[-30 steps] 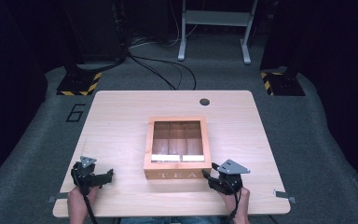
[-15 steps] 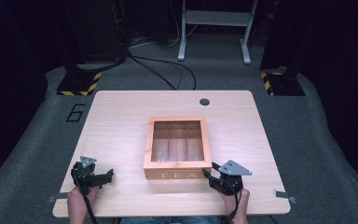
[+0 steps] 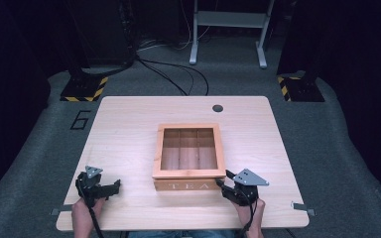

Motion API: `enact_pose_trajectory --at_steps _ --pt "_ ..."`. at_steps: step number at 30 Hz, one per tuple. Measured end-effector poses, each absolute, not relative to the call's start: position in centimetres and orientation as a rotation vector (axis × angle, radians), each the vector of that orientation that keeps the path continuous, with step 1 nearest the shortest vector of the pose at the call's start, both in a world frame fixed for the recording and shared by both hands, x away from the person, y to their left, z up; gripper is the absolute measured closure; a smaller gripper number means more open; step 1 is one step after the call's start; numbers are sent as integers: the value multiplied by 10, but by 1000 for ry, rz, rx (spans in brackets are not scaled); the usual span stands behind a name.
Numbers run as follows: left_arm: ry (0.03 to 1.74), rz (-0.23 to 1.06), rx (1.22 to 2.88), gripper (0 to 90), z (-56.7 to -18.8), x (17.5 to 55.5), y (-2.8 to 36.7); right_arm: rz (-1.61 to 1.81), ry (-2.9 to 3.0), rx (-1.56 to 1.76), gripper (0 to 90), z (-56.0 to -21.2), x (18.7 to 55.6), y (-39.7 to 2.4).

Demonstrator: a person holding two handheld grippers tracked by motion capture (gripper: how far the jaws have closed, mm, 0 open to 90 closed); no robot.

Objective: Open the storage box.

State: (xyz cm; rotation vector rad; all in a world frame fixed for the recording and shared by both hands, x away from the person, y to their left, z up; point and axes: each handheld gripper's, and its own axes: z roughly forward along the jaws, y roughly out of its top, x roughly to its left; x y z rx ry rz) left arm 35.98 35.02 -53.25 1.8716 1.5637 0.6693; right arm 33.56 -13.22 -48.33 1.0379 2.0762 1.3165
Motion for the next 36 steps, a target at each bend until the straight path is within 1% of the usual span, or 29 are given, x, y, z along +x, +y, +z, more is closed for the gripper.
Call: enact_pose_trajectory --at_steps 26,28,36 --pt "1564 669 1871 3 -533 360 350 1303 1989 1047 490 -477 353 -123" --pt "1564 669 1871 3 -533 360 350 1302 1971 1060 452 -477 355 -123" --pt "1564 670 1872 3 -533 360 350 1298 1935 1072 464 -475 363 -121"
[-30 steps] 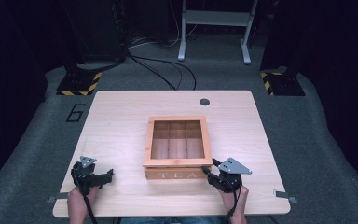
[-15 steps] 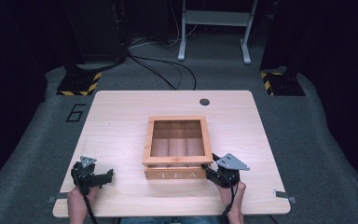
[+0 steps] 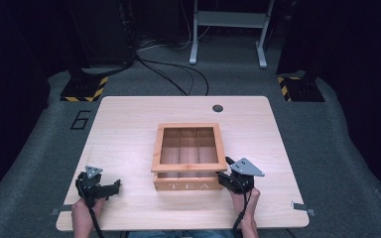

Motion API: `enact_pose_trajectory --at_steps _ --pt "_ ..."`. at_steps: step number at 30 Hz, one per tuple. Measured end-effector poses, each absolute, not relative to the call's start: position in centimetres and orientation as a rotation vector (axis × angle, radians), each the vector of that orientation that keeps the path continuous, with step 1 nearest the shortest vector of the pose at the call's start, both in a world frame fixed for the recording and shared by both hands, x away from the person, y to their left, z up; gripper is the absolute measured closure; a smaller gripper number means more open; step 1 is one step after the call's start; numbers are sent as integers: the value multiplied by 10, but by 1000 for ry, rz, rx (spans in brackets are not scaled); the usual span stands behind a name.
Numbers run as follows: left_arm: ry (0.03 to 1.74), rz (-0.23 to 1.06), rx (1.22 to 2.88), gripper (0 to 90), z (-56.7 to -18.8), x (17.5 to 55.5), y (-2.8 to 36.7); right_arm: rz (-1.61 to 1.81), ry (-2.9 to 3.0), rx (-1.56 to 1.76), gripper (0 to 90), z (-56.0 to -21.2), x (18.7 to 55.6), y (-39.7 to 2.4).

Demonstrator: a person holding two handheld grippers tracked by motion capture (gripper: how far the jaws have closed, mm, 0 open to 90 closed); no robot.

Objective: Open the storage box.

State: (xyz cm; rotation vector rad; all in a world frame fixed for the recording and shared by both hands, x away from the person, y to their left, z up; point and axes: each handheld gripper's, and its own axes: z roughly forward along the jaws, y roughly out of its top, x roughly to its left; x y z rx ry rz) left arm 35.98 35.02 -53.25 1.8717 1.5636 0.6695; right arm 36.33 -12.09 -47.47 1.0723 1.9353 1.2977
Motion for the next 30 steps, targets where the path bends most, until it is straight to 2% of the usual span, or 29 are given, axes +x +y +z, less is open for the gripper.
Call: enact_pose_trajectory --at_steps 23,30 --pt "1563 668 1871 3 -533 360 350 1420 1799 1014 483 -443 383 -119" --pt "1562 669 1871 3 -533 360 350 1421 1783 1007 527 -435 386 -120"
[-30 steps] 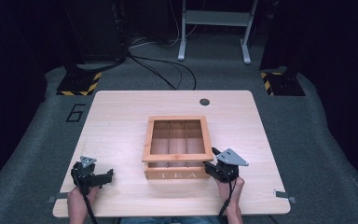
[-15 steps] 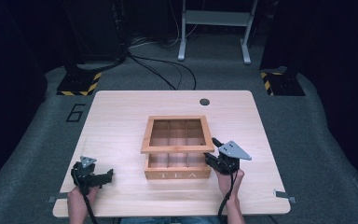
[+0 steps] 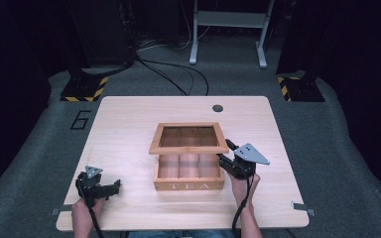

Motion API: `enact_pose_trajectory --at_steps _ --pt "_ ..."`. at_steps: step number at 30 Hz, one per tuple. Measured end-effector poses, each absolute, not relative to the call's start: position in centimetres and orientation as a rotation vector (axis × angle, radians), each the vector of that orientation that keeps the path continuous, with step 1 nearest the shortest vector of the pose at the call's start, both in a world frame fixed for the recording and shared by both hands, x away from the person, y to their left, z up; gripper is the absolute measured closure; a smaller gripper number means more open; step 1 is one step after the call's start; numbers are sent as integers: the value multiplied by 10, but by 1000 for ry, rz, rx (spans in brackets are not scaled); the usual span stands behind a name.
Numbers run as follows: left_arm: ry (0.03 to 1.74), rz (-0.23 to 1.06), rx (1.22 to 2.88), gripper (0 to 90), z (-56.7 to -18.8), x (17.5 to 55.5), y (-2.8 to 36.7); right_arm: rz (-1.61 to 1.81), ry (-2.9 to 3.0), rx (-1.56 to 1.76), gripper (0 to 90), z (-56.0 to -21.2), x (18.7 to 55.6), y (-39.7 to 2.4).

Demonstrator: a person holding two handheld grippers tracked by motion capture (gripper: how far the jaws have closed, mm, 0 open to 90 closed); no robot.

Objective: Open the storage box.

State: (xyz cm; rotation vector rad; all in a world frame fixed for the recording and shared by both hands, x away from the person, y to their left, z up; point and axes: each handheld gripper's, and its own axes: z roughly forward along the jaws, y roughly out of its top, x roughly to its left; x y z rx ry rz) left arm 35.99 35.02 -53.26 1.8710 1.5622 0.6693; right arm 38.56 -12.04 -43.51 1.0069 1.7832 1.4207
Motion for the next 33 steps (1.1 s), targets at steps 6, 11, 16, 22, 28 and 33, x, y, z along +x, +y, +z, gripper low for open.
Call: enact_pose_trajectory --at_steps 6,11,16,22,28,33 --pt "1564 670 1872 3 -533 360 350 1428 1765 1006 557 -430 387 -121" --pt "1562 669 1871 3 -533 360 350 1455 1740 1007 571 -426 388 -122" --pt "1562 670 1870 3 -533 360 350 1476 1730 1012 577 -422 391 -123" --pt "1563 669 1870 3 -533 360 350 1510 1712 1015 583 -417 396 -124" --pt "1562 670 1871 3 -533 360 350 1520 1698 1022 590 -411 399 -124" --pt "1563 670 1870 3 -533 360 350 1519 1696 1016 597 -408 401 -124"
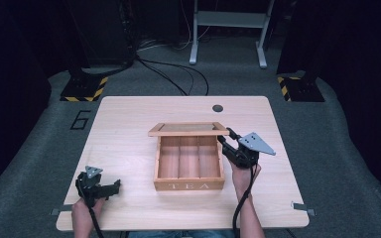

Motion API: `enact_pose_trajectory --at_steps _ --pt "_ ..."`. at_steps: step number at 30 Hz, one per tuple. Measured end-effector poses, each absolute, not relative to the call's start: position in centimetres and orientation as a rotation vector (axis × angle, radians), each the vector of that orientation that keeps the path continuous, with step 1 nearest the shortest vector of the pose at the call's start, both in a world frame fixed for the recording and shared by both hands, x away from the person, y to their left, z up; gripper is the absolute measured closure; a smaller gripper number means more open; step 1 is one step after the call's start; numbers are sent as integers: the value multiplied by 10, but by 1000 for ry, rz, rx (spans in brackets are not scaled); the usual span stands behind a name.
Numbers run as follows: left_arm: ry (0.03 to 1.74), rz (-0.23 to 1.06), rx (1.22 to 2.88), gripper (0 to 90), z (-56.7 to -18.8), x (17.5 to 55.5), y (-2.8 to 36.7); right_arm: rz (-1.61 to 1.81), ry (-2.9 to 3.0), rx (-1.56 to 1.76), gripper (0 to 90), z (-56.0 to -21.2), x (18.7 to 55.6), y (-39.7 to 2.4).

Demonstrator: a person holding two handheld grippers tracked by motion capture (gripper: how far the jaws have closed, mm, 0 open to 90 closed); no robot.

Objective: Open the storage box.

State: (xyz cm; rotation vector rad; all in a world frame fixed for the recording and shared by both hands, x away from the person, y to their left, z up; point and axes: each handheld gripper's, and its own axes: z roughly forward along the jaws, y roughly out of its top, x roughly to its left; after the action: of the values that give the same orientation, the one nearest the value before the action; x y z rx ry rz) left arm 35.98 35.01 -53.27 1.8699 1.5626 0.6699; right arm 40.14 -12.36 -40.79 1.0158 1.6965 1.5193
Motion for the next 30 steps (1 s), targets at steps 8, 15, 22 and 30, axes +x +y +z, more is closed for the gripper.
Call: enact_pose_trajectory --at_steps 8,15,22,30 --pt "1559 668 1882 3 -532 360 351 1550 1697 1026 588 -405 407 -125" --pt "1558 669 1882 3 -532 360 351 1565 1705 1036 584 -401 414 -127" --pt "1558 669 1882 3 -532 360 351 1565 1715 1050 582 -399 420 -126" --pt "1558 670 1882 3 -532 360 351 1532 1732 1065 584 -396 427 -124"
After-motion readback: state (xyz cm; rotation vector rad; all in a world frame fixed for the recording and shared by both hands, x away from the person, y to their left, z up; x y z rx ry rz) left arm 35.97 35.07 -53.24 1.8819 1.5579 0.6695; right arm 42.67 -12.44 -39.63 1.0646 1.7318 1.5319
